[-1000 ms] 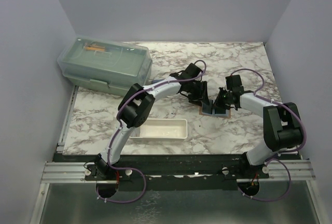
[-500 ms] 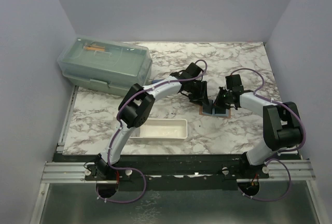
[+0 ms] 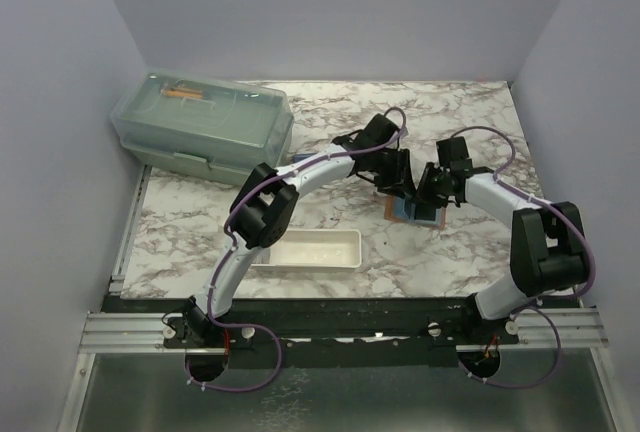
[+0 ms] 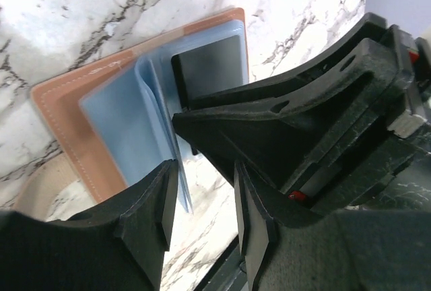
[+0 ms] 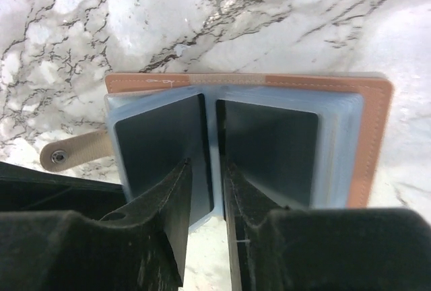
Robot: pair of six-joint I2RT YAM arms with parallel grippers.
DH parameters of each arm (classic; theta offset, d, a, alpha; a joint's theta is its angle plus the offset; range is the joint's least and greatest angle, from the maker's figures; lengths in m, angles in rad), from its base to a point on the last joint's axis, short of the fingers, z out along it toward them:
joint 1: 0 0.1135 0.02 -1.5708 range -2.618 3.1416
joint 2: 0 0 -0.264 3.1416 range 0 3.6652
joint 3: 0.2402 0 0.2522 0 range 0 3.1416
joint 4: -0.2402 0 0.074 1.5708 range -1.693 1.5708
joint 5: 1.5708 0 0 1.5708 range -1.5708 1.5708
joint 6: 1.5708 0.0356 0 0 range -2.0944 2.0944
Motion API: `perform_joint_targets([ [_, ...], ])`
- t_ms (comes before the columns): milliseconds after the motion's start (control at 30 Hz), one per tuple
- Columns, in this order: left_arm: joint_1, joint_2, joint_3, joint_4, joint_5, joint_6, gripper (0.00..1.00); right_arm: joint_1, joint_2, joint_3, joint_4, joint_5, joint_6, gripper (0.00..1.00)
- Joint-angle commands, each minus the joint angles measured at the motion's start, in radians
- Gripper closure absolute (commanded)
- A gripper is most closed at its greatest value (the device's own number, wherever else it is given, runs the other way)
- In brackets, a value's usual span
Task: Put the credit cards into the card holder
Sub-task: Turn over the card slot in the card holder.
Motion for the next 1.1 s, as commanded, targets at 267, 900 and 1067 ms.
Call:
perform_joint_targets([
  [267,-0.038,0.032,0.061,0.035,0.042,-0.03,0.56,-0.089,-0.19,0.074,-0.238,0.205,-0.008,0.59],
  [900,0.012,-0.086,-0.106,0.032,-0.025,0.038,0.41,-0.207,-0.199,-0.069,-0.022,-0.25,-0.085,0.61],
  [1067,0.03,-0.094,-0.144,0.032,-0.027,0.041,0.41,-0.151,-0.115,-0.059,0.036,-0.263,-0.068,0.76],
])
